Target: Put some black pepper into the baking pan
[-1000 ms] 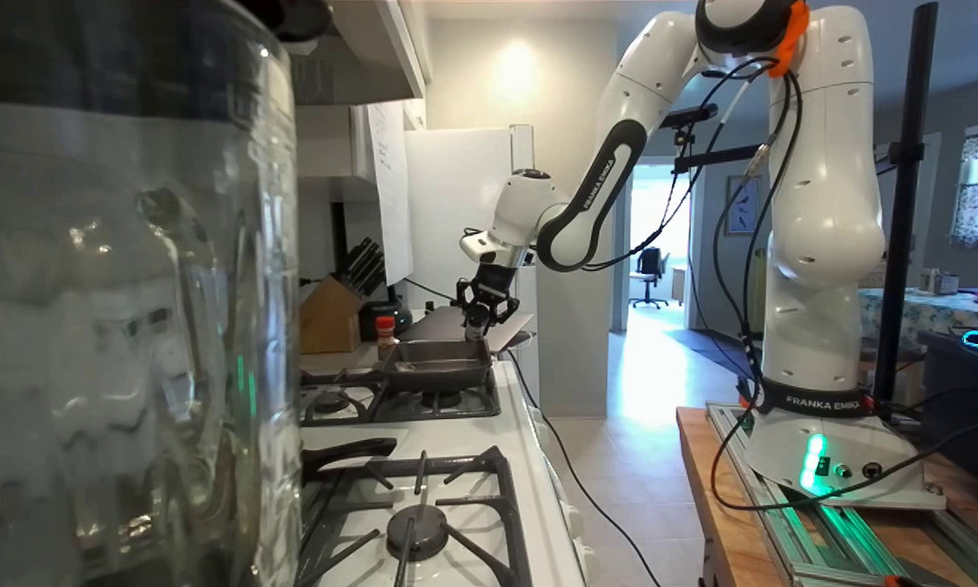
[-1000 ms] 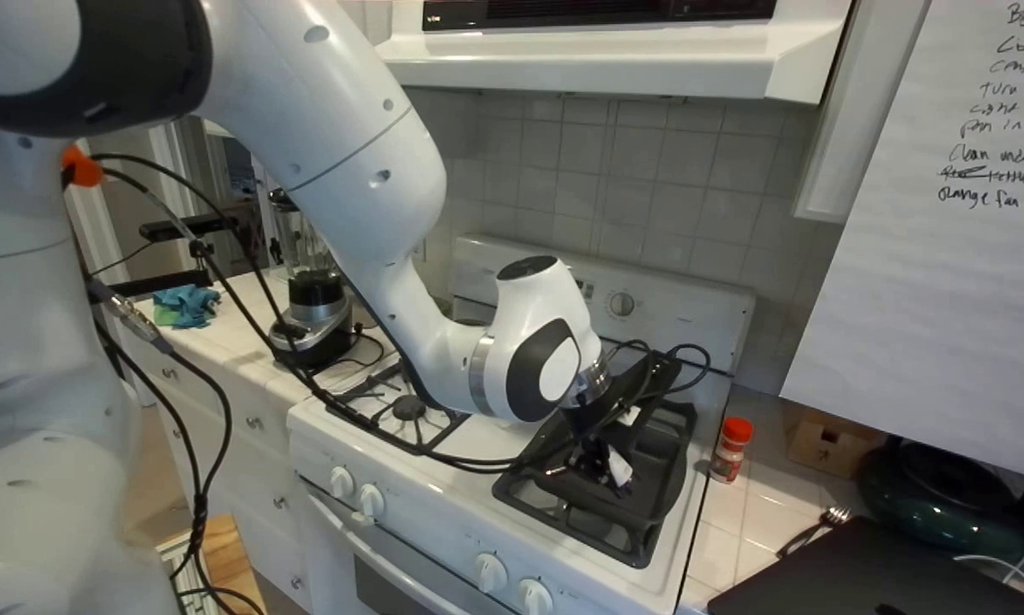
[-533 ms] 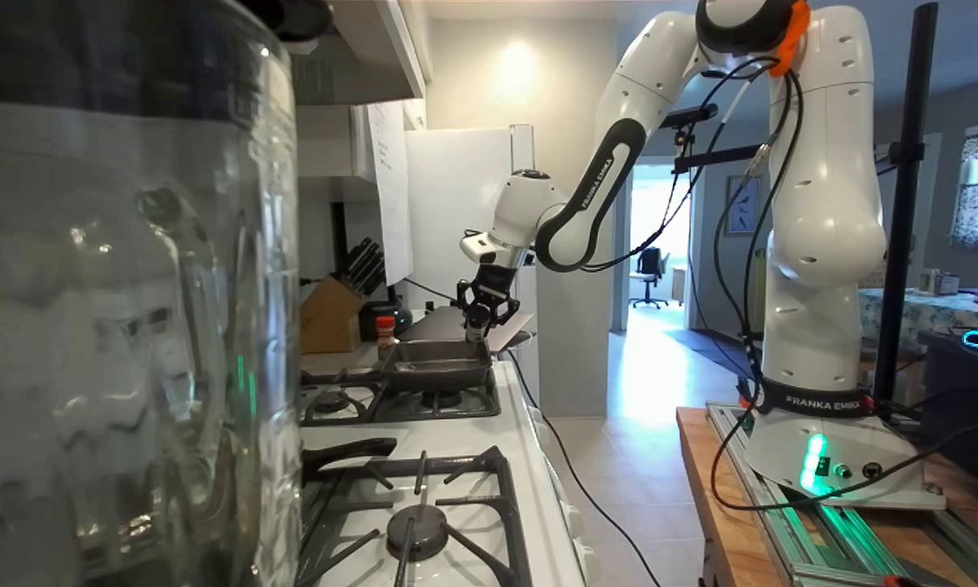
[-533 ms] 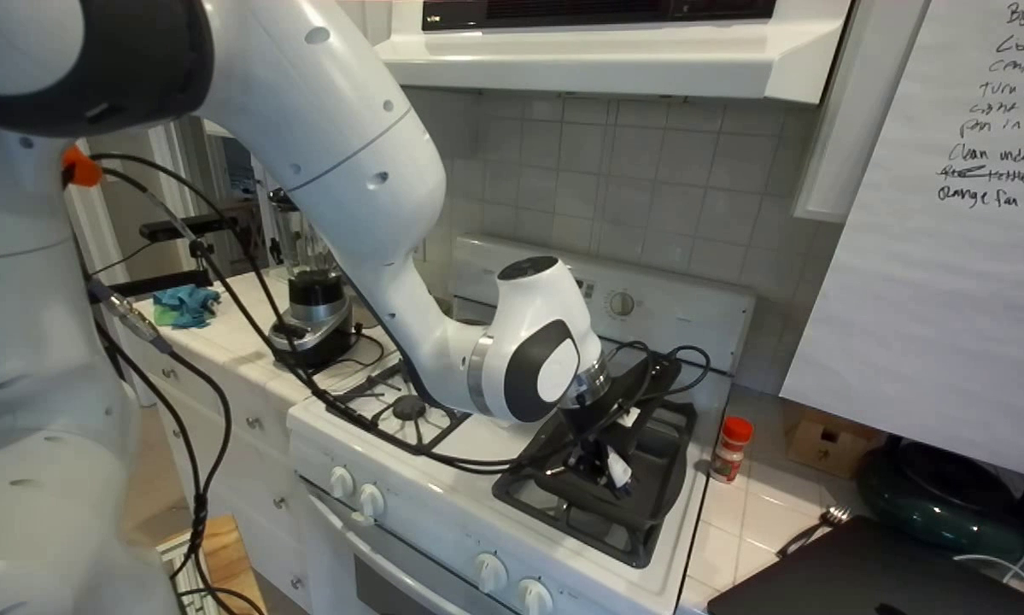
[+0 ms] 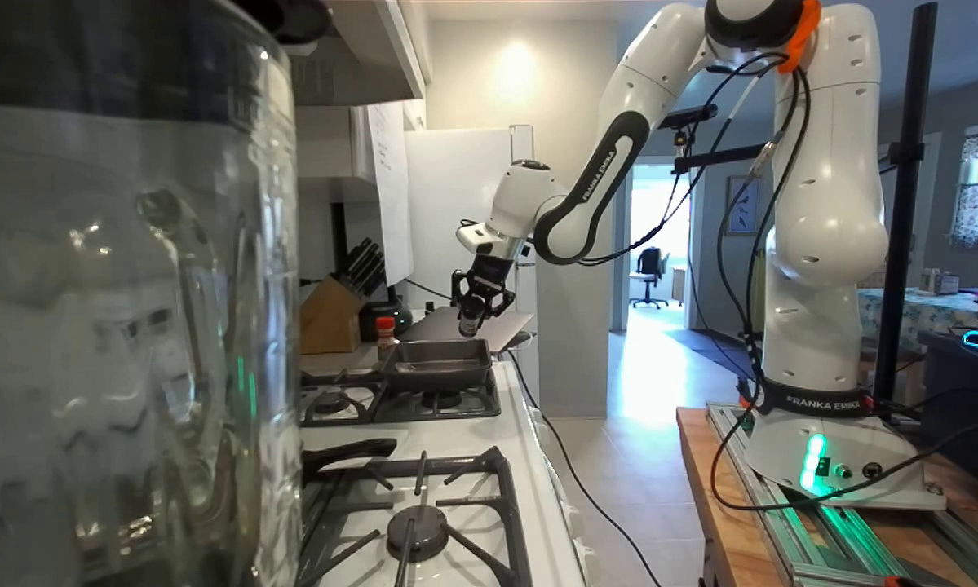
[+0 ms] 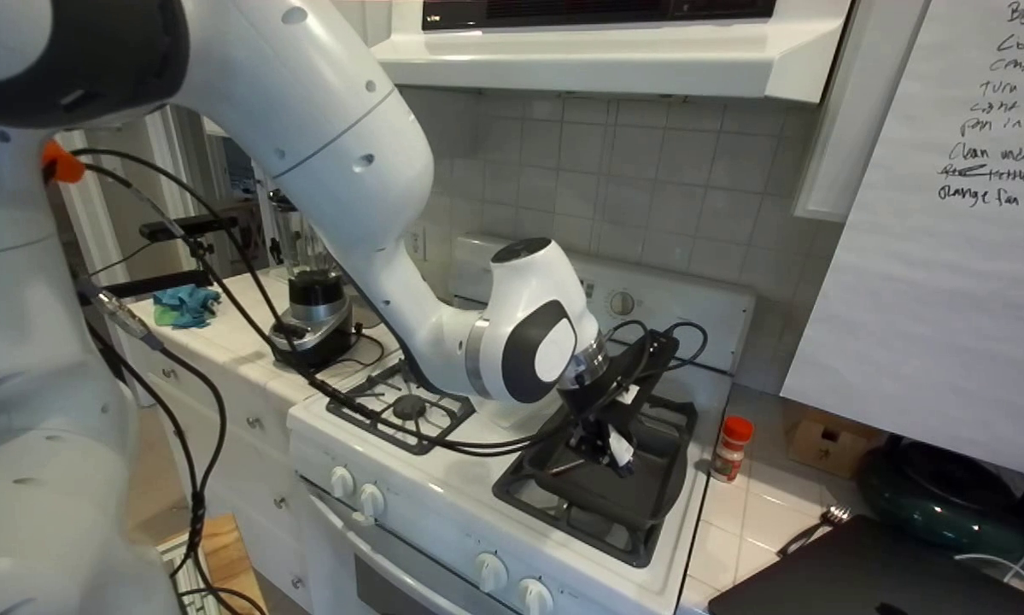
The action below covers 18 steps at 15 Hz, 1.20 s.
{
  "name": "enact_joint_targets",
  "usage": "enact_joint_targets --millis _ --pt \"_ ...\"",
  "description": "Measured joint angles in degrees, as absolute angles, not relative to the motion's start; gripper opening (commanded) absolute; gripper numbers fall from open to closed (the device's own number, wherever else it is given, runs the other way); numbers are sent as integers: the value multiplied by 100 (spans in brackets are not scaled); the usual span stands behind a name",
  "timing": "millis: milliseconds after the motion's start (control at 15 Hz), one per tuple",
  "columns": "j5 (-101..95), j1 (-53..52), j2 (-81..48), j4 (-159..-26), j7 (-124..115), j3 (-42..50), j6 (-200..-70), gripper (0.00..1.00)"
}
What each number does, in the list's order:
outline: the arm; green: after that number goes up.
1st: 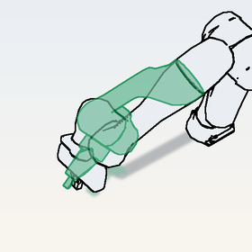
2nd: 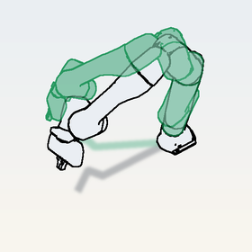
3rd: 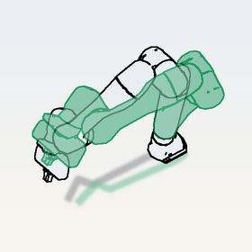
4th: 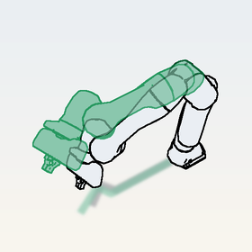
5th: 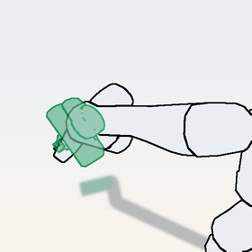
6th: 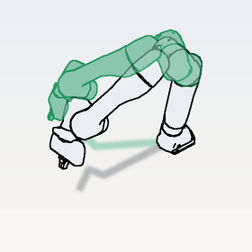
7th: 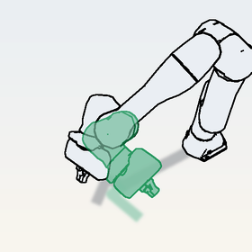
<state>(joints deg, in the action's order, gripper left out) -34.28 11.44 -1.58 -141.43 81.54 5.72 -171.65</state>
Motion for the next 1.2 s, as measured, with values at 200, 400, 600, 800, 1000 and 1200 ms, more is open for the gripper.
enact_joint_targets --millis 200,400,600,800,1000,1200 --pt "-3215 1094 162 -14154 8326 520 -16798 20" --pt "-2067 908 368 -14149 9010 531 -16203 20" --pt "-715 700 394 -13905 9464 678 -15621 20" --pt "416 717 393 -13336 9712 937 -15054 20" --pt "1152 817 308 -12772 9698 1220 -14583 20" --pt "1769 946 -27 -12358 9501 1359 -14439 20"
